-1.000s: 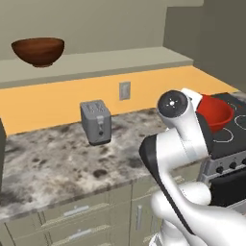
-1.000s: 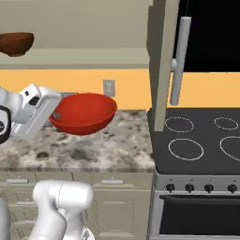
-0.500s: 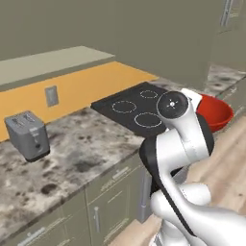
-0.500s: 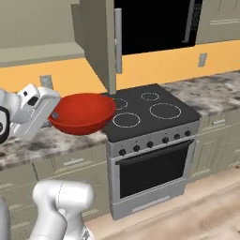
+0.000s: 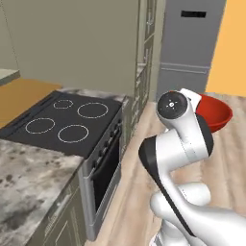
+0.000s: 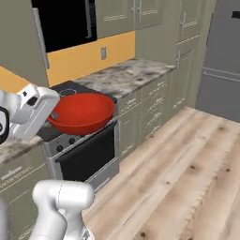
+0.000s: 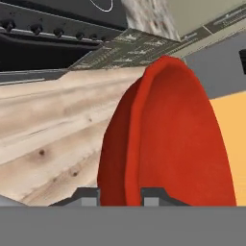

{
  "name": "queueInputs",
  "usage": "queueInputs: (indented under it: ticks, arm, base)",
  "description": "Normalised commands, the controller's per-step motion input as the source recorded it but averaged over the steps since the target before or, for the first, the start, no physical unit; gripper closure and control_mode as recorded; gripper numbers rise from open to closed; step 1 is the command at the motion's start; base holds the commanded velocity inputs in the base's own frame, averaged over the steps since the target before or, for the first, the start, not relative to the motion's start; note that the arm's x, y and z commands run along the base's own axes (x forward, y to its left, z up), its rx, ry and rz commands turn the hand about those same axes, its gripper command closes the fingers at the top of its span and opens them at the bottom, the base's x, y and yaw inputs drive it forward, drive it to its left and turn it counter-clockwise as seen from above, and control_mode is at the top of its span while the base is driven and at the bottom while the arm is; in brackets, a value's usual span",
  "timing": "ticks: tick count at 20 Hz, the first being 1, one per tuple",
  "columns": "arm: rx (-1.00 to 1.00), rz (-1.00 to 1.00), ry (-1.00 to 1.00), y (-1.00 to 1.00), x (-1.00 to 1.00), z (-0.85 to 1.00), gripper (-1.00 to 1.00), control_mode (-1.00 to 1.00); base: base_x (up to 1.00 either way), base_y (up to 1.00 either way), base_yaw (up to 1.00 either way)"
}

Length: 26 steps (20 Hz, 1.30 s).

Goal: Pick up the bowls from the cabinet and place each bowl in front of a stool on the dining counter.

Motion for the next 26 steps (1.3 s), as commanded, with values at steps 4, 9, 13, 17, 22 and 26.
queueInputs:
  ticks: [4,9,13,17,22,26]
  arm:
    - [0.0,0.0,0.0,0.0,0.0,0.0,1.0,1.0]
    - [0.0,0.0,0.0,0.0,0.0,0.0,1.0,1.0]
    - [0.0,0.0,0.0,0.0,0.0,0.0,1.0,1.0]
    - [0.0,0.0,0.0,0.0,0.0,0.0,1.0,1.0]
    - [0.0,0.0,0.0,0.0,0.0,0.0,1.0,1.0]
    - [0.0,0.0,0.0,0.0,0.0,0.0,1.0,1.0]
  base:
    - [0.0,-0.66,-0.72]
    - [0.09,-0.94,-0.59]
    - [0.34,-0.91,-0.5]
    - [0.46,-0.78,-0.49]
    - [0.47,-0.56,-0.61]
    - [0.47,-0.29,-0.74]
